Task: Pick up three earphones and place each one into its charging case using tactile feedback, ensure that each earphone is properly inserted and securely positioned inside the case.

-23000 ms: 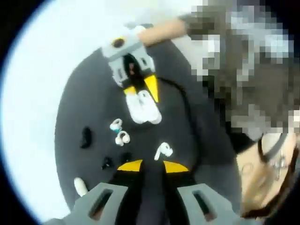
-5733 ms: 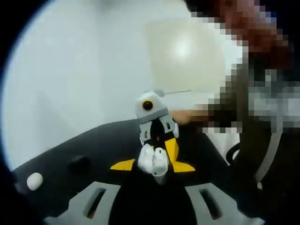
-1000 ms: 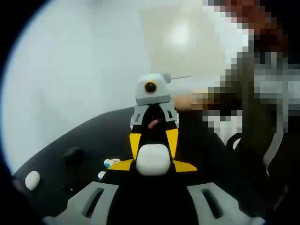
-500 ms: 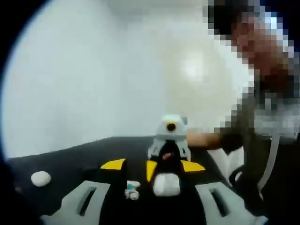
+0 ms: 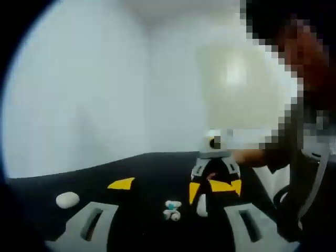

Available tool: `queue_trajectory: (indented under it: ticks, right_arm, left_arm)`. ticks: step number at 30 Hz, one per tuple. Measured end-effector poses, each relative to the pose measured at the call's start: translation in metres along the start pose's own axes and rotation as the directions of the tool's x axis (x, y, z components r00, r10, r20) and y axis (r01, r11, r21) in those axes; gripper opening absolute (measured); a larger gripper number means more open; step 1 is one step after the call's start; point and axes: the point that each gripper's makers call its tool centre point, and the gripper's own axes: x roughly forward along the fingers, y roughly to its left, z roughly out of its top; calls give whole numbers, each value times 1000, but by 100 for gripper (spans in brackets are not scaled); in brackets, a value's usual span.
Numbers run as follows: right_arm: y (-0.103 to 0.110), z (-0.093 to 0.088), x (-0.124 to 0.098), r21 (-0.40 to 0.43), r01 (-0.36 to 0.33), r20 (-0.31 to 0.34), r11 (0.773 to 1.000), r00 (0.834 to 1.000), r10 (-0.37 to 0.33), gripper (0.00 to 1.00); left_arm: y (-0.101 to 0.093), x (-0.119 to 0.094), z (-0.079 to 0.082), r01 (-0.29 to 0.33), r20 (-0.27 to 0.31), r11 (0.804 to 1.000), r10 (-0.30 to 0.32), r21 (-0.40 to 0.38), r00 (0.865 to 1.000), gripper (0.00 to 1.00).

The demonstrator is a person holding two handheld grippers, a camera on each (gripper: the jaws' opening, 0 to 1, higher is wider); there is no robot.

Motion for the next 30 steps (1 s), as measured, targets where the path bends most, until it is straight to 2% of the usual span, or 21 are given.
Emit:
queue_trajectory:
  ticks: [3, 6, 7, 8, 9, 10, 12, 14, 16, 17, 22, 25, 27, 30]
  right_arm:
    - [-7, 0, -1, 26, 38, -2, 999, 999, -38, 37]
    - [-11, 1, -1, 54, 50, 0, 997, 999, -50, 37]
    - [-10, -3, 0, 30, 54, -22, 998, 998, -53, 38]
    - [-9, -5, 2, -46, 58, -35, 997, 998, -60, 38]
    - [-6, -1, 3, -85, 68, -7, 994, 998, -69, 38]
    - [-4, -2, 3, -80, 63, -13, 995, 998, -64, 37]
    - [-5, -2, 3, -65, 70, -20, 995, 997, -71, 36]
    - [-3, -3, 2, -79, 71, -25, 994, 997, -74, 34]
    - [-4, -3, 2, -77, 73, -28, 994, 997, -75, 34]
    - [-4, -3, 1, -64, 72, -33, 995, 997, -74, 34]
    - [-2, -1, -2, -94, 70, -37, 993, 997, -74, 34]
    - [-3, 0, -6, -114, 71, -35, 991, 997, -76, 34]
    - [-6, 2, -8, -118, 82, -32, 990, 996, -86, 34]
    - [-14, 2, -13, -107, 109, -27, 988, 993, -112, 34]
  left_arm:
    - [7, -2, 4, -26, 23, 999, 27, -35, 999, 33]
    - [12, -3, 5, -45, 23, 998, 46, -48, 999, 25]
    - [13, -3, 5, -52, 23, 998, 53, -40, 998, 23]
    - [14, -4, 4, -63, 19, 998, 63, -29, 998, 19]
    - [17, -4, 1, -83, 1, 996, 83, -26, 997, 15]
    - [21, -6, -3, -110, -24, 994, 110, -3, 994, 12]
    - [26, -5, -2, -139, -21, 989, 141, 54, 990, 14]
    - [16, -1, 0, -88, 7, 996, 88, 27, 996, 23]
    - [17, 0, -1, -93, 4, 995, 93, 29, 996, 32]
    - [17, 0, -2, -98, -2, 994, 98, 41, 995, 34]
    - [27, -6, 9, -143, 60, 989, 141, 32, 988, 34]
    - [37, -14, 19, -203, 114, 979, 198, 36, 974, 34]
    - [40, -19, 21, -228, 123, 972, 220, 61, 968, 33]
    - [44, -22, 21, -241, 125, 969, 233, 53, 965, 31]
